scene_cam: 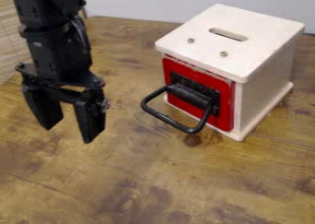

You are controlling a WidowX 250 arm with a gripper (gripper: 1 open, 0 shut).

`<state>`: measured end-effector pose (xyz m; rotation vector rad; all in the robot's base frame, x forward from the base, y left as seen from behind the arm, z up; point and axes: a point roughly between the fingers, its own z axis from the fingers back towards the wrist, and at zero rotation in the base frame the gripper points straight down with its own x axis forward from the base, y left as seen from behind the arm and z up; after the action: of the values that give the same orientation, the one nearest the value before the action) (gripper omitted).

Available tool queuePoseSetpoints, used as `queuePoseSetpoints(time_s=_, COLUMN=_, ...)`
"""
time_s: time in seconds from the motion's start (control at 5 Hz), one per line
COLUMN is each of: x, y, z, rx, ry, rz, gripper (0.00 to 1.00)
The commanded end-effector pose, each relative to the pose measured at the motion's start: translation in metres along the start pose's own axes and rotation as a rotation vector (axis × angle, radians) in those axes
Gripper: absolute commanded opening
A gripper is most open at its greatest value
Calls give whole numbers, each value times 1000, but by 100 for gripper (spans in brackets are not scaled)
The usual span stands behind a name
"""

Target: Open the drawer

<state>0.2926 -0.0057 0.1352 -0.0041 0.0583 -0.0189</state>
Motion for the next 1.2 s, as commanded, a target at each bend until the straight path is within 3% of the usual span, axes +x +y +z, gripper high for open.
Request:
queuePoseSetpoints(time_s=0.0, x=12, y=-10, z=-2, rx=-16, ry=-6, rz=139, gripper=100)
queuePoseSetpoints(time_s=0.2, x=27, y=-21, z=-3, rx=-37, ry=-17, rz=303, gripper=100)
queuePoseSetpoints(time_s=0.6, x=80, y=-51, z=-9, rx=-81, ry=-53, rz=668, gripper=100)
queuePoseSetpoints(time_s=1.0, x=87, y=-68, z=-20, rx=-75, ry=-83, rz=936, gripper=100)
